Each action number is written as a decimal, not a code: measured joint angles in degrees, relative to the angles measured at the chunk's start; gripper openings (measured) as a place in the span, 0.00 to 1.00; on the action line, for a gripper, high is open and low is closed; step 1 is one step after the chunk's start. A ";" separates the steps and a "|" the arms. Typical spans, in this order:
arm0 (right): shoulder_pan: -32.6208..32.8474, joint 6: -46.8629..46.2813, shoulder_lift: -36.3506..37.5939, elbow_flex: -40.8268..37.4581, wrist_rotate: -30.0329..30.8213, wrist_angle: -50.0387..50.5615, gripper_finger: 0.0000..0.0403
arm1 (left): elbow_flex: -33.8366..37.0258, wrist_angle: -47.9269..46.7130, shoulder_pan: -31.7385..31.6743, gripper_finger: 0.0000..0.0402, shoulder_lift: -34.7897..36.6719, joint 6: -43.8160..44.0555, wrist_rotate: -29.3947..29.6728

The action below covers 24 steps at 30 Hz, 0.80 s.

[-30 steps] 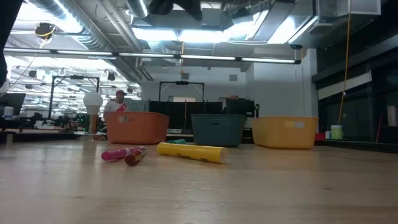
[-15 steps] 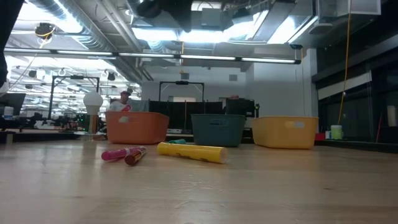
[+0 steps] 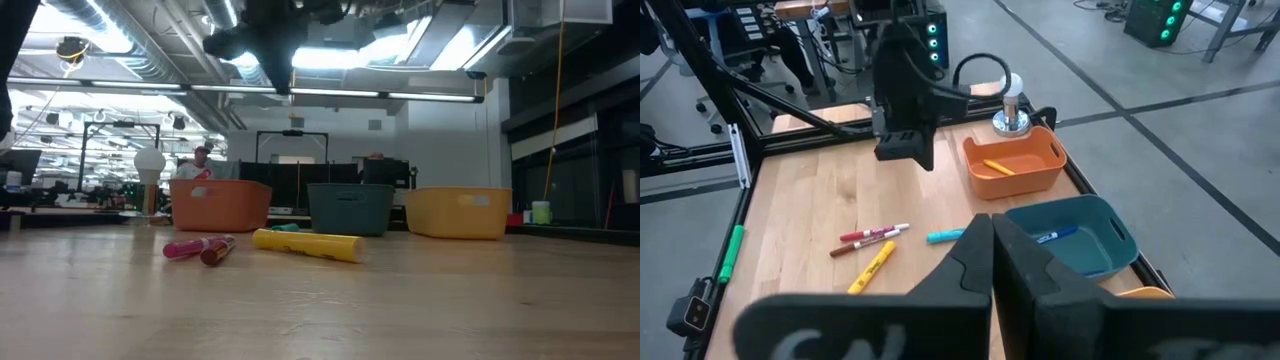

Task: Pick & Place Markers
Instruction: Put the light blue highlighter pen into the yellow bin

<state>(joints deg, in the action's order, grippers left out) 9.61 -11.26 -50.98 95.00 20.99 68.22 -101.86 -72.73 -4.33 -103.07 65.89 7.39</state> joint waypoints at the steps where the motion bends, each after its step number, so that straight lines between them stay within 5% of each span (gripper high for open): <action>1: -0.01 0.01 0.00 0.00 0.00 0.12 0.00 | 0.70 0.64 -0.15 0.01 0.00 -0.01 -0.37; 24: -0.02 1.21 0.00 0.00 0.02 0.51 0.00 | 18.53 17.52 -3.74 0.01 0.00 1.92 -6.00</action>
<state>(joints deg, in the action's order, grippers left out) 9.58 -10.04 -50.98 95.00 21.02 68.73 -83.33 -55.22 -8.08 -103.07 67.81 1.38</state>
